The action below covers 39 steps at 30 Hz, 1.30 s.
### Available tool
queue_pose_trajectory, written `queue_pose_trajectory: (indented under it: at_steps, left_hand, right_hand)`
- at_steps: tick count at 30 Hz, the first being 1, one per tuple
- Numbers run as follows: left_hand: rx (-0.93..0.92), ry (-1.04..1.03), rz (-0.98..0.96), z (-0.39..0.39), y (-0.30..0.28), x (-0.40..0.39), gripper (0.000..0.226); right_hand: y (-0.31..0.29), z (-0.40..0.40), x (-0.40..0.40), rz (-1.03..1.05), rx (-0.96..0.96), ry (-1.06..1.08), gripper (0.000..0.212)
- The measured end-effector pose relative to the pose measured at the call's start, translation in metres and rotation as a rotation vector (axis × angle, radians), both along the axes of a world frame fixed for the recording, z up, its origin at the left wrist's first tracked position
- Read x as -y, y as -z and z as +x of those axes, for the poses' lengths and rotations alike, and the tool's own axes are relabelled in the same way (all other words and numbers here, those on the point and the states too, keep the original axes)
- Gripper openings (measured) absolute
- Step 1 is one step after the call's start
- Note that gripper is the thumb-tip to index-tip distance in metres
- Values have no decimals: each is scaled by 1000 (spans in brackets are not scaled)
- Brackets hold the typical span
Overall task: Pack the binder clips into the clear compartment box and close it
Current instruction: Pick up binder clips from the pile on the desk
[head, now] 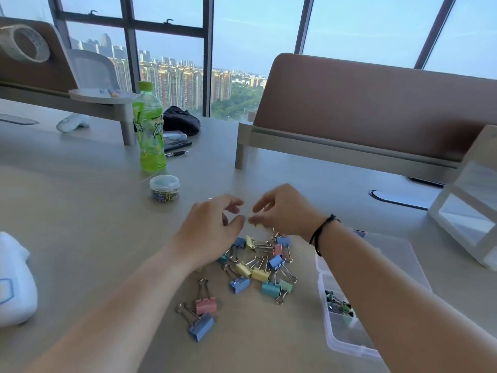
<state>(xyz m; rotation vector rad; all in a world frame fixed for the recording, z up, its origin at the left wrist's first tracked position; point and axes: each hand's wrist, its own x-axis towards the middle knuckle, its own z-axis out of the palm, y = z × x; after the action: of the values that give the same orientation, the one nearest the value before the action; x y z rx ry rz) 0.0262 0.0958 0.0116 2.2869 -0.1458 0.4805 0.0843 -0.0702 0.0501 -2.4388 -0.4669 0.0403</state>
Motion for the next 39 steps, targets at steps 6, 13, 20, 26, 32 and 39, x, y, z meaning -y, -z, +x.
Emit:
queue_pose_trajectory:
  at_steps: [6,13,20,26,32,39]
  left_hand:
    - [-144,112,-684,0,-5,11,36]
    - [-184,-101,-936,8,0,15,31]
    - [-137,-186,-754,8,5,17,30]
    - [-97,-196,-627,4,1,17,31]
    - [-106,-181,-527,1,-2,19,31]
    - [-108,-136,-362,-2,-1,19,29]
  right_hand:
    - [-14,6,-17,468,-402,-75,25]
    - [-9,48,-5,-216,14,196,43]
    - [-5,51,-13,-348,-259,125,24]
    - [-6,48,-18,-246,-391,87,21]
    - [-6,39,-7,-92,-373,61,21]
    - [-11,32,10,-436,-245,-78,21]
